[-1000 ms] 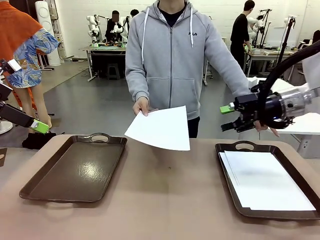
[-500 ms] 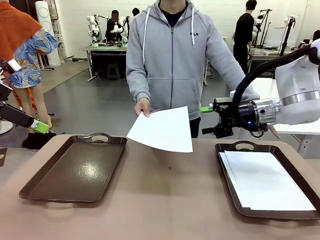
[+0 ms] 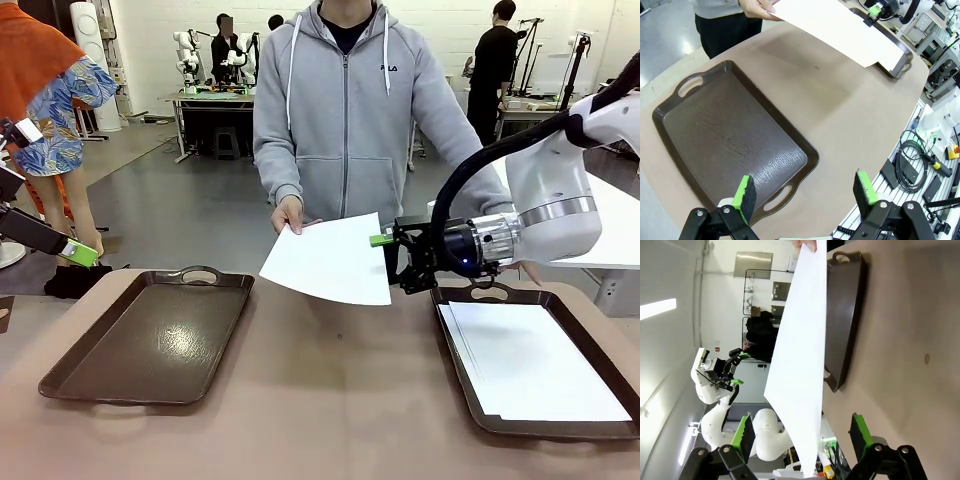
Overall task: Sort the A4 documents.
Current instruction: Receive the A4 Paper.
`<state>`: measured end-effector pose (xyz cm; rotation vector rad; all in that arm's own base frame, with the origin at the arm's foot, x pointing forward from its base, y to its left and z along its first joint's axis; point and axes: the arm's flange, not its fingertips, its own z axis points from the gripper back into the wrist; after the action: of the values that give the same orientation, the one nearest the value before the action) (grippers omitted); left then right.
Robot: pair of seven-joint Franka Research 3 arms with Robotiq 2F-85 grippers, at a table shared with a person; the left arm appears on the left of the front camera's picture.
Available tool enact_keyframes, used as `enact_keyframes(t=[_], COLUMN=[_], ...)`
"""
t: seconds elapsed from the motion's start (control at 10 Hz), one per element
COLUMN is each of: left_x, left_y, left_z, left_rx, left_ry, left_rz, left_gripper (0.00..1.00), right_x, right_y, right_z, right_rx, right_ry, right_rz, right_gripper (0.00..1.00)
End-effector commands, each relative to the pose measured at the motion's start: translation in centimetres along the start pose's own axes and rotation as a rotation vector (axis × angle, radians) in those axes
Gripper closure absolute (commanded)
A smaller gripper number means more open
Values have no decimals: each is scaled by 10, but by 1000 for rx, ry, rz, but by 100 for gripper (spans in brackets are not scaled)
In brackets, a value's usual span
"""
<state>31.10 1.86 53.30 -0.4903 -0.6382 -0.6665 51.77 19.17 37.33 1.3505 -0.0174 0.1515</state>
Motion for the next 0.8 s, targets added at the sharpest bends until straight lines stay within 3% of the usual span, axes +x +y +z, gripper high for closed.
enact_keyframes(t=[0.0,0.5,0.6,0.7], left_x=[-1,-1,-1,-1], left_y=[2,2,2,2], left_z=[0,0,0,0], left_rx=[-17,-17,-17,-17], left_ry=[-11,-11,-11,-11], left_rz=[-9,-9,-9,-9], left_gripper=[0,0,0,0], right_x=[14,27,27,27], right_y=[4,-8,-9,-8], right_z=[-13,-26,-26,-26], right_rx=[39,100,91,90], right_ry=[-41,-35,-30,-32], right_rz=[24,29,53,58], right_gripper=[0,0,17,17])
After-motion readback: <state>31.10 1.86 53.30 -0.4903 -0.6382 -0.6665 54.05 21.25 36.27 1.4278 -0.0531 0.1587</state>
